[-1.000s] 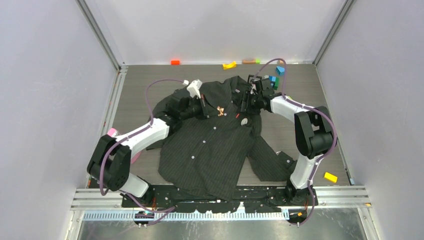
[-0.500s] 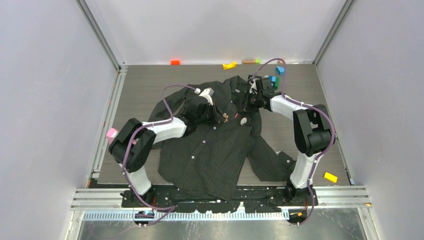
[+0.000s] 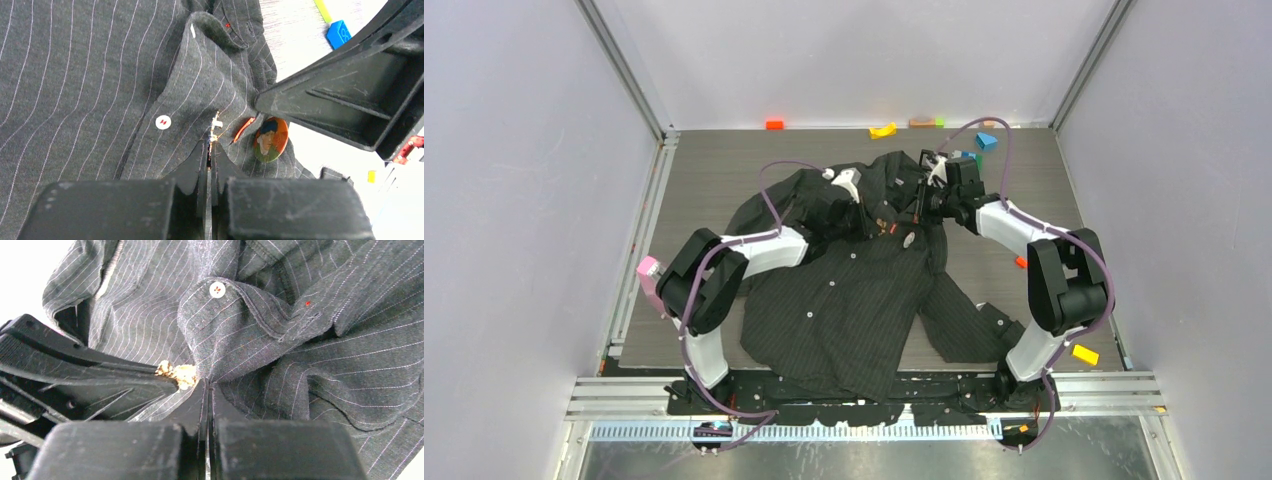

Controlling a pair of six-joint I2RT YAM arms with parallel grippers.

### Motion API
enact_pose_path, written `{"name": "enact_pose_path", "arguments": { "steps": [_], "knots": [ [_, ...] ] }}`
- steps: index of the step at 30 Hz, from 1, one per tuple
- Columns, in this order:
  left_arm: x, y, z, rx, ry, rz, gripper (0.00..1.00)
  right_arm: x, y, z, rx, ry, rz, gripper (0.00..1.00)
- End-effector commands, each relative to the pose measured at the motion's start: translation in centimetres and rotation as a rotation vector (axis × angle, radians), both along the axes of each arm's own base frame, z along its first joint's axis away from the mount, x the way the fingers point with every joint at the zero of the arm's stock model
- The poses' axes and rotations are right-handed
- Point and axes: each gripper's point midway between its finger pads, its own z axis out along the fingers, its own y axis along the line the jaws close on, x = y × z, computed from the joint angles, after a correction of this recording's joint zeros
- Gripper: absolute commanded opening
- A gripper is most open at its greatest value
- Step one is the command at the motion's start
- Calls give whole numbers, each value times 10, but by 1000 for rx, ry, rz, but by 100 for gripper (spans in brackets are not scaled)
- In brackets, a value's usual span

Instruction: Pin the brooch onto the clothing

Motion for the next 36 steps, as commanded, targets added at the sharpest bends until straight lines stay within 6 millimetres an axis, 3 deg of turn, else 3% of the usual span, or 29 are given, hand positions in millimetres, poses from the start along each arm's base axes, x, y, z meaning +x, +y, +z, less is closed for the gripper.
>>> {"name": "enact_pose_path", "arguments": {
  "steps": [1, 23, 36],
  "knots": [
    [6, -11, 11, 25, -49, -39, 0, -2, 9, 29, 71, -83, 37, 1],
    [1, -20, -7, 184, -6, -108, 0, -13, 24, 44, 110, -118, 116, 1],
    [6, -23, 9, 83, -30, -40, 0, -33, 22, 17, 58, -52, 136, 1]
  ]
}}
